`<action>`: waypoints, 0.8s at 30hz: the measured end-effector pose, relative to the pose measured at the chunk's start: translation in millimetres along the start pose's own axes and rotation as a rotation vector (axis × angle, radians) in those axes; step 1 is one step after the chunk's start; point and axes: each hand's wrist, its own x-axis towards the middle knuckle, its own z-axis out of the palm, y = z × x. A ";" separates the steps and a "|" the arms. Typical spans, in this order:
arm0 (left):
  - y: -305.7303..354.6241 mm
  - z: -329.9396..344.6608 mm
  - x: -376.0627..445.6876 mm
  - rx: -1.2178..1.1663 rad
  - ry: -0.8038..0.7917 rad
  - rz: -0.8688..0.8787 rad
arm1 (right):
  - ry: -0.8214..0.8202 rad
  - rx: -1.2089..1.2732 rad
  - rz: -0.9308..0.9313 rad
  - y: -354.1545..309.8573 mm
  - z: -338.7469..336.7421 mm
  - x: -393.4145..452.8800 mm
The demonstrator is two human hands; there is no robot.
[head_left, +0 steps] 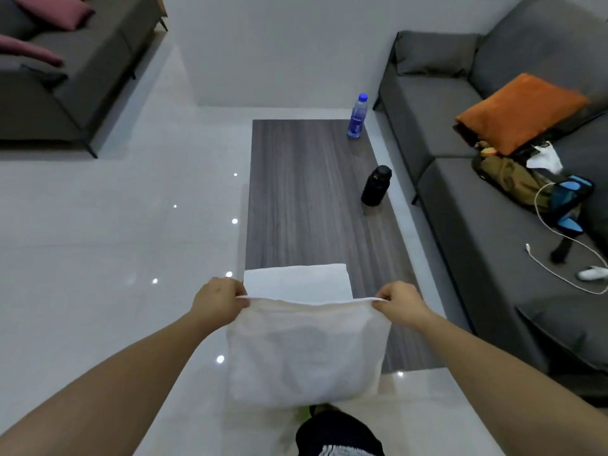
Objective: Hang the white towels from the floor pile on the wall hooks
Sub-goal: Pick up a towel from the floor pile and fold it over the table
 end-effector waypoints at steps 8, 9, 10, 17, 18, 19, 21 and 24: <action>-16.8 49.3 92.9 0.011 -0.057 -0.171 | -0.085 -0.027 0.079 1.5 48.3 122.2; -19.1 55.2 108.0 0.018 -0.057 -0.190 | -0.090 -0.009 0.084 1.6 55.5 140.1; -21.5 60.7 124.0 0.021 -0.053 -0.210 | -0.095 0.008 0.083 1.7 62.0 158.5; -38.6 107.4 229.4 -0.012 0.006 -0.313 | -0.105 -0.009 0.049 3.7 102.7 278.3; -41.5 116.8 240.0 -0.020 0.016 -0.321 | -0.104 -0.037 0.042 5.8 109.8 289.5; -44.6 126.0 248.9 -0.024 0.027 -0.322 | -0.093 -0.075 0.031 8.1 117.4 298.7; -51.1 143.1 263.6 -0.021 0.045 -0.303 | -0.058 -0.162 -0.029 11.6 130.9 311.4; -59.5 163.8 279.2 -0.027 0.040 -0.256 | 0.006 -0.265 -0.174 14.8 148.1 319.0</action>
